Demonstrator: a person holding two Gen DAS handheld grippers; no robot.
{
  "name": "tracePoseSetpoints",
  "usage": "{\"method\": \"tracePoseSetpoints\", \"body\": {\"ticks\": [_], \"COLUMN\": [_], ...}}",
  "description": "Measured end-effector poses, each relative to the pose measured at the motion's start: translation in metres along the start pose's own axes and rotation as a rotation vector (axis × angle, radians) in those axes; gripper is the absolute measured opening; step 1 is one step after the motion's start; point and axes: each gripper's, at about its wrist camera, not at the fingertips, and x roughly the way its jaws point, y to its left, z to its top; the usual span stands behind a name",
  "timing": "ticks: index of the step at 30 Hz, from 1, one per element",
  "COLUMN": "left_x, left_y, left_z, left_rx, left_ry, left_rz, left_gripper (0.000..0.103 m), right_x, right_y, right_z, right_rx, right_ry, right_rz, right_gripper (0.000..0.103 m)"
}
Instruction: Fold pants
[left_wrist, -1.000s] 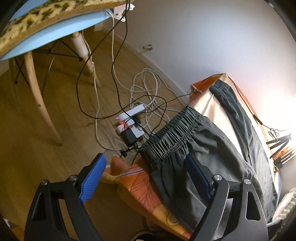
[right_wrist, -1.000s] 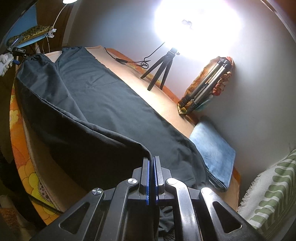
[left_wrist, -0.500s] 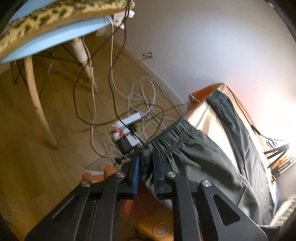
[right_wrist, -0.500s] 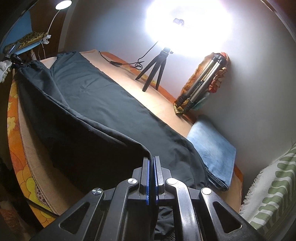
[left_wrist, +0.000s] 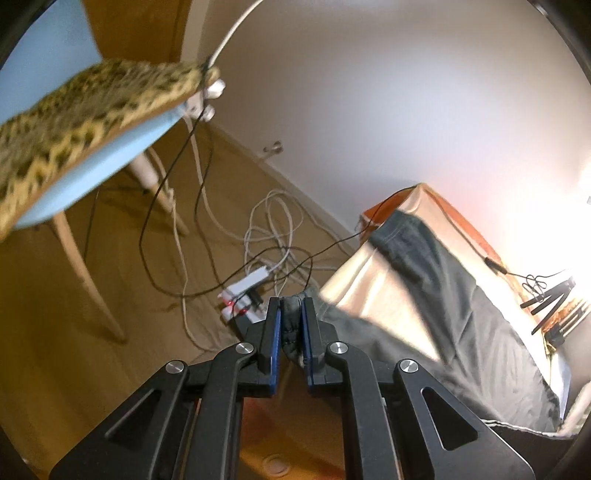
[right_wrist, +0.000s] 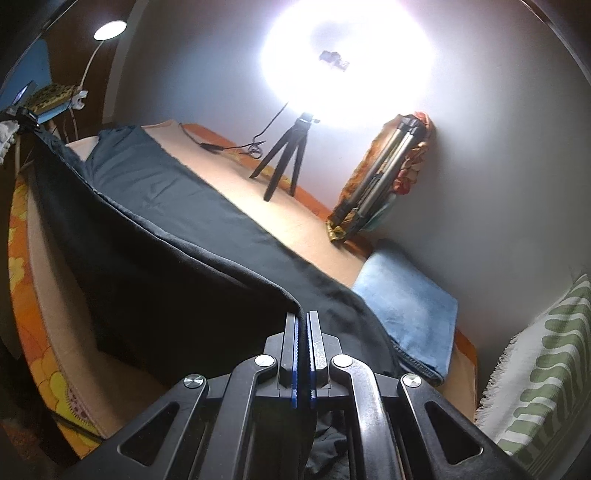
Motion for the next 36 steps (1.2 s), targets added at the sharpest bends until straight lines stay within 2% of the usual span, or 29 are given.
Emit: {"method": "tracePoseSetpoints", "body": {"ticks": [6, 12, 19, 25, 32, 36], "left_x": [0.009, 0.052, 0.104, 0.147, 0.180, 0.192], "left_y": [-0.042, -0.093, -0.151, -0.183, -0.208, -0.210], "left_z": [0.035, 0.064, 0.082, 0.086, 0.091, 0.096], "left_rx": [0.060, 0.114, 0.199, 0.255, 0.271, 0.244], "left_ry": [-0.015, 0.013, 0.025, 0.040, 0.041, 0.044], "left_rz": [0.020, 0.042, 0.095, 0.138, 0.164, 0.152], "left_gripper": [0.008, 0.008, 0.008, 0.008, 0.008, 0.008], "right_x": [0.021, 0.056, 0.103, 0.143, 0.178, 0.194], "right_y": [-0.020, -0.037, -0.053, -0.063, -0.062, -0.062], "right_z": [0.007, 0.012, 0.010, 0.005, 0.005, 0.005], "right_rx": [0.027, 0.031, 0.047, 0.058, 0.047, 0.041], "right_ry": [-0.003, 0.012, 0.048, 0.093, 0.128, 0.155], "right_rz": [-0.037, -0.069, -0.095, -0.101, -0.104, -0.110], "right_gripper": [0.000, 0.000, 0.000, 0.000, 0.000, 0.000]}}
